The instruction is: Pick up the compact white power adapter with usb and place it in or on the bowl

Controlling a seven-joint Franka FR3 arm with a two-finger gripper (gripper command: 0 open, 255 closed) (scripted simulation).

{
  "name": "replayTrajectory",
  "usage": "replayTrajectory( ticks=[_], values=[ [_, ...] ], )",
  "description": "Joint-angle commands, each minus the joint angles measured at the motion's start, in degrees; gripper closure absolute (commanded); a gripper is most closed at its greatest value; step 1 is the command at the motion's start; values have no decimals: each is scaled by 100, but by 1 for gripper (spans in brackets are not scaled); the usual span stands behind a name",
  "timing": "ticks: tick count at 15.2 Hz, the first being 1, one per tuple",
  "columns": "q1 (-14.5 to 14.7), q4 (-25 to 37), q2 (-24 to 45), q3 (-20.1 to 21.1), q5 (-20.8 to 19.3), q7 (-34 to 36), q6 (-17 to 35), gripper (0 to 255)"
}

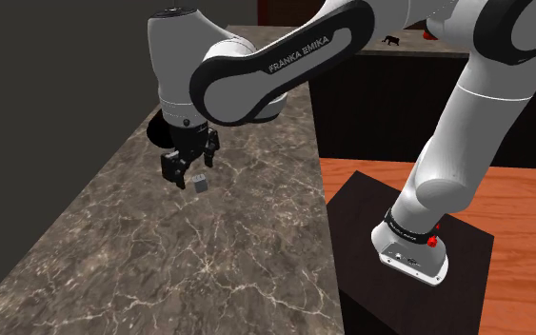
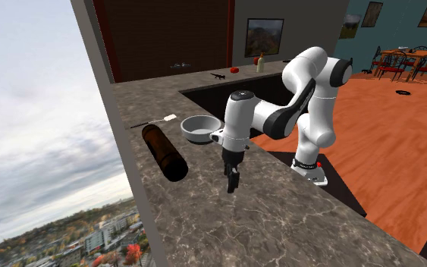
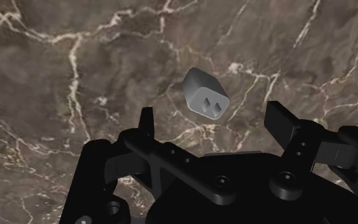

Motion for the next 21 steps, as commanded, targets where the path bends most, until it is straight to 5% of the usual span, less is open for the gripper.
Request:
replayTrajectory(
  ticks=[1, 6, 7, 21],
  values=[
    [3, -11, 16, 0, -12, 9, 27, 0],
    [3, -11, 16, 0, -12, 8, 26, 0],
    [3, -11, 16, 0, -12, 8, 26, 255],
    [-10, 267, -93, 0, 67, -47, -341, 255]
  ],
)
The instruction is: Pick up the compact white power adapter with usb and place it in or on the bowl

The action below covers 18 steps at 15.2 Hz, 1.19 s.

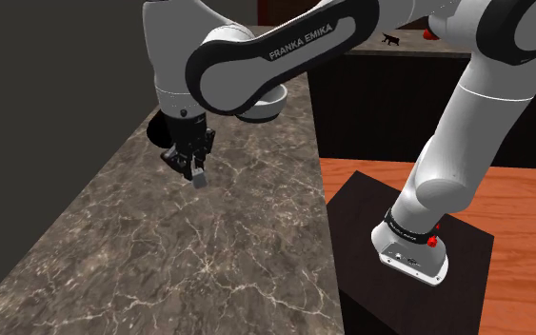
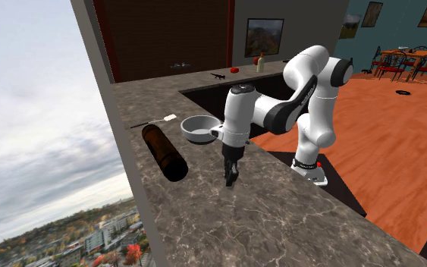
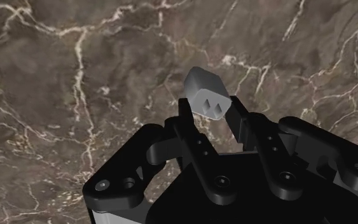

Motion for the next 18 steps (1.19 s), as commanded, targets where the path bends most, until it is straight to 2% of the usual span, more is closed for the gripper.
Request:
replayTrajectory(
  ticks=[1, 18],
  values=[
    [-5, 107, -51, 1, 36, -21, -151, 255],
    [-6, 1341, -128, 4, 94, -65, -1448, 255]
  ],
)
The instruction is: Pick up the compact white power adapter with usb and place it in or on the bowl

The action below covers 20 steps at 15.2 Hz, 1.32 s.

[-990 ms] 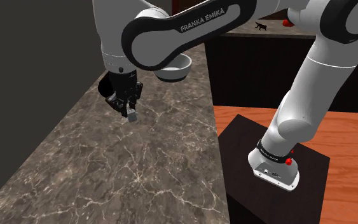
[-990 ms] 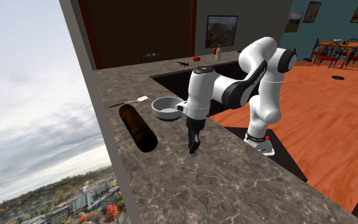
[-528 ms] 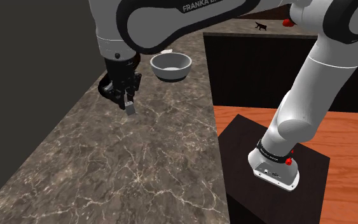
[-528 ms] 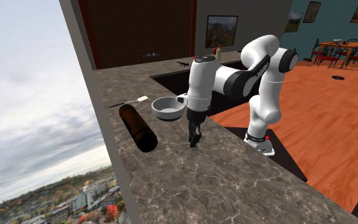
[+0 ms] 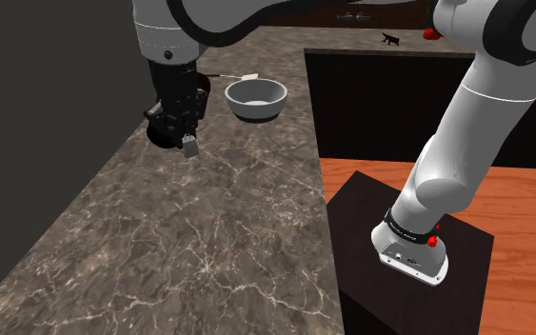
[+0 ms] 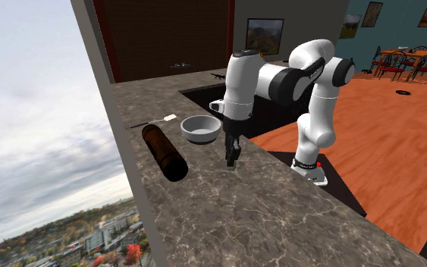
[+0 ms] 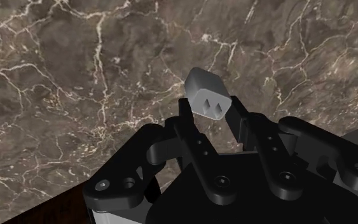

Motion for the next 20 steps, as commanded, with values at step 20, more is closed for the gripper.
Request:
replayTrajectory(
  ticks=[20],
  values=[
    [-924, 145, -480, -968, 420, -1938, -594, 255]
  ],
)
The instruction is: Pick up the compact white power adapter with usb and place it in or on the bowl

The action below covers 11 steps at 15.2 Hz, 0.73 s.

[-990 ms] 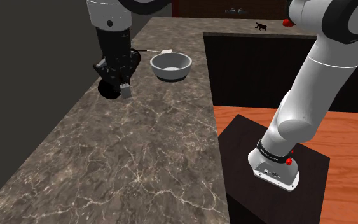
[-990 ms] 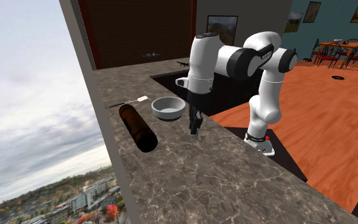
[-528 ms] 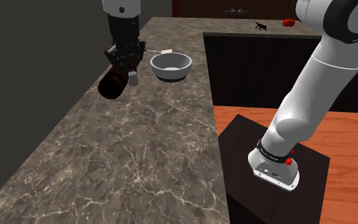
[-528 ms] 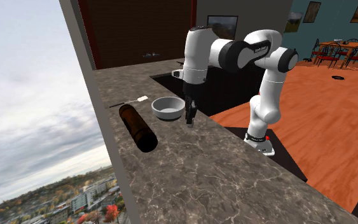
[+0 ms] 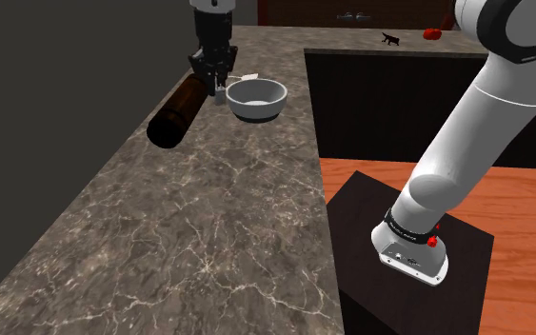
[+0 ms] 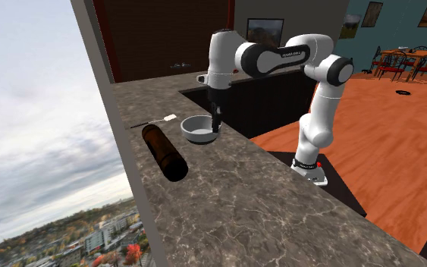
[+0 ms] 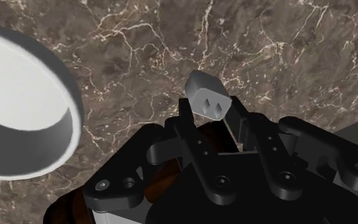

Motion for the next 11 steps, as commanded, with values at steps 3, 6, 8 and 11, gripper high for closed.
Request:
replayTrajectory(
  ticks=[3, 6, 8, 11],
  values=[
    [-259, 43, 37, -290, 26, -559, -32, 255],
    [-444, 166, 130, -490, 21, -942, -87, 255],
    [-565, 285, 221, -617, 10, -1188, -131, 255],
    [-742, 521, 403, -799, -14, -1544, -211, 255]
  ],
)
